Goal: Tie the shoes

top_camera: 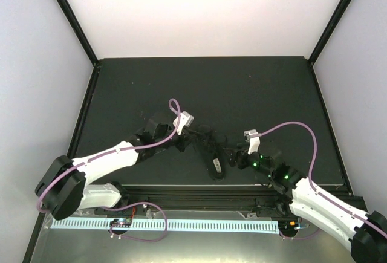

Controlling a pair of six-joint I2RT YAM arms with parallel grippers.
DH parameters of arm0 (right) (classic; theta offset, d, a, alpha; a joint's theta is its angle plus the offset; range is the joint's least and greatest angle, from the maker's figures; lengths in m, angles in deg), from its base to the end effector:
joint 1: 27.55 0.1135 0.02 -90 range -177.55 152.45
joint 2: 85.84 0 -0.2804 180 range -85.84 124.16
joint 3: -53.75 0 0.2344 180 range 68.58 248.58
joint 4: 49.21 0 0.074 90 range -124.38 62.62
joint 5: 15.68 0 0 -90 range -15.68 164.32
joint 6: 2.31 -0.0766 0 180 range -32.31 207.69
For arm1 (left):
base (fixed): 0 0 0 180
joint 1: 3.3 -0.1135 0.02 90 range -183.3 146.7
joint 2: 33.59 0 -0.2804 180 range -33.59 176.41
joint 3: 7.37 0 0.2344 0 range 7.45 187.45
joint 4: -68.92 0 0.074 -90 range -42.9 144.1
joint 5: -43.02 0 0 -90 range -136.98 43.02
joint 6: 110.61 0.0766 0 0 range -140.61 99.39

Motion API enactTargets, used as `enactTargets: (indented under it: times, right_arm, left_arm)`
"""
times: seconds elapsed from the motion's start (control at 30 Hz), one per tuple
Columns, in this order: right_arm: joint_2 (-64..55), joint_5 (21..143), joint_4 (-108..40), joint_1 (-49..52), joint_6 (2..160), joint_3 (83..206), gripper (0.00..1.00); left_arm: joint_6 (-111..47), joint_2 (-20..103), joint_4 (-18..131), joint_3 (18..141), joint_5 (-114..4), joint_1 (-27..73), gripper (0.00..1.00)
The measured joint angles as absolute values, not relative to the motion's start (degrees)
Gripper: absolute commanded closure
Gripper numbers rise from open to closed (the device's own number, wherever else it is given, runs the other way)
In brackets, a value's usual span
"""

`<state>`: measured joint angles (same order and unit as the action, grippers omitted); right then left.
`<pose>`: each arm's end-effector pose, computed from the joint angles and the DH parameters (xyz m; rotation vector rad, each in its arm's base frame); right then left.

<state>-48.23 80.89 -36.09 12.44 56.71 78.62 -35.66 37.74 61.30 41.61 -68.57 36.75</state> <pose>0.1182 0.1105 0.1675 -0.2444 2.1241 0.8770 0.1907 -0.1971 0.2175 0.7102 2.0878 -0.9563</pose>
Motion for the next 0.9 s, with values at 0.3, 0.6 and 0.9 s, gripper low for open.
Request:
enactTargets:
  times: [0.3,0.6,0.9]
  right_arm:
    - [-53.59,80.62,-32.38,12.29,54.17,81.7,0.03]
    - [-36.8,74.63,-29.16,11.52,40.82,88.0,0.19]
    - [-20.61,79.57,-37.43,11.54,30.06,88.59,0.26]
  left_arm:
    - [-35.64,36.34,59.64,39.46,-65.46,36.03,0.99]
    - [-35.62,34.86,59.72,36.91,-66.62,36.03,0.98]
    - [-35.62,34.59,60.12,36.82,-68.39,36.03,0.98]
